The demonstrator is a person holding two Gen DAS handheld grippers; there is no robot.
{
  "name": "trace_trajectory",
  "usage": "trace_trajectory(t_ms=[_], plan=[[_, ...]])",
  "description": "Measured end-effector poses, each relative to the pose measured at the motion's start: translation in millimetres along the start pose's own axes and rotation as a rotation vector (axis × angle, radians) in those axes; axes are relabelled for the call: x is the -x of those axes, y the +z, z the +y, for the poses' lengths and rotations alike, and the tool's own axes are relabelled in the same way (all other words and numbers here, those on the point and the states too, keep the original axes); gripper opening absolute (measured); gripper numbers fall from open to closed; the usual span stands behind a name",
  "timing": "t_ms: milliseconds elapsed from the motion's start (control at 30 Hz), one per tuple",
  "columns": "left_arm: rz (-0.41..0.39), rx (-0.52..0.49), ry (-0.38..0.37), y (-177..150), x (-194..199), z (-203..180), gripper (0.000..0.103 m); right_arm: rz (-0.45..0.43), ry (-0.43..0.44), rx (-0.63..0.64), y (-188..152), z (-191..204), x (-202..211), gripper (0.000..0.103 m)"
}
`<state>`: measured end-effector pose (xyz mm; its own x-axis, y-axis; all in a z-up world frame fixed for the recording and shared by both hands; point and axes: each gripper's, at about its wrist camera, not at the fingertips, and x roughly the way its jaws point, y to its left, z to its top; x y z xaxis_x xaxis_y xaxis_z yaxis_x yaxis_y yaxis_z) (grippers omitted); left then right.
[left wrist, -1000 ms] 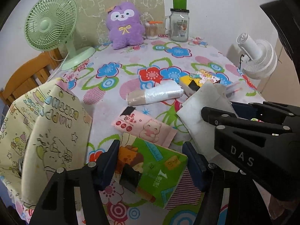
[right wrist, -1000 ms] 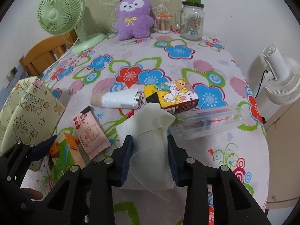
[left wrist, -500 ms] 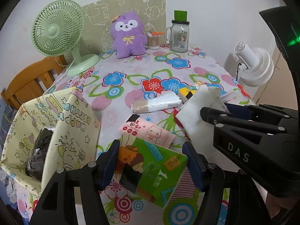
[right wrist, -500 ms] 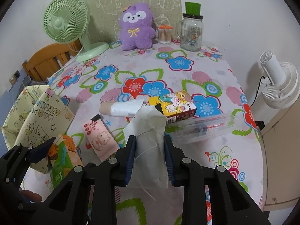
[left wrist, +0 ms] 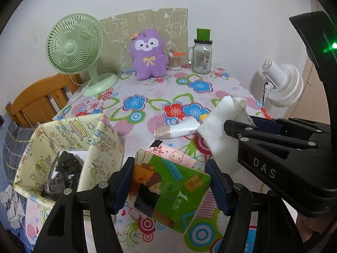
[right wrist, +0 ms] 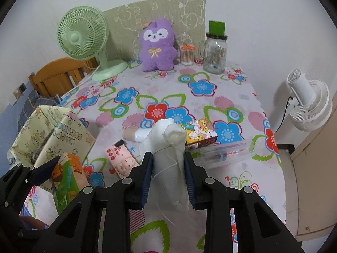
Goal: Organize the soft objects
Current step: 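Lift the white cloth bag with the right tool and carry it over the fabric box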
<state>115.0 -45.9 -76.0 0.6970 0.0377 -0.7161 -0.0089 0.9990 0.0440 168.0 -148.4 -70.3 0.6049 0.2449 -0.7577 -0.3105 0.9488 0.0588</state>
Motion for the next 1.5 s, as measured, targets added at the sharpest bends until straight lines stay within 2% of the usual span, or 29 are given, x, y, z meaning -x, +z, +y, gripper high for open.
trace_trajectory(t_ms=[433,800,1233,1500], plan=[[-0.077,0.026,0.037,10,34,18,0.069,-0.084,0.018,0.042,22,26,35,0.032],[-0.125,0.074,0.084,15,55,54,0.069,-0.142,0.052,0.102,41,65,54,0.032],[-0.123,0.158,0.157,8,57,117,0.069,-0.136,0.122,0.200,58,139,38,0.032],[-0.093,0.202,0.190,-2,48,153,0.069,-0.114,0.151,0.240,65,176,19,0.032]])
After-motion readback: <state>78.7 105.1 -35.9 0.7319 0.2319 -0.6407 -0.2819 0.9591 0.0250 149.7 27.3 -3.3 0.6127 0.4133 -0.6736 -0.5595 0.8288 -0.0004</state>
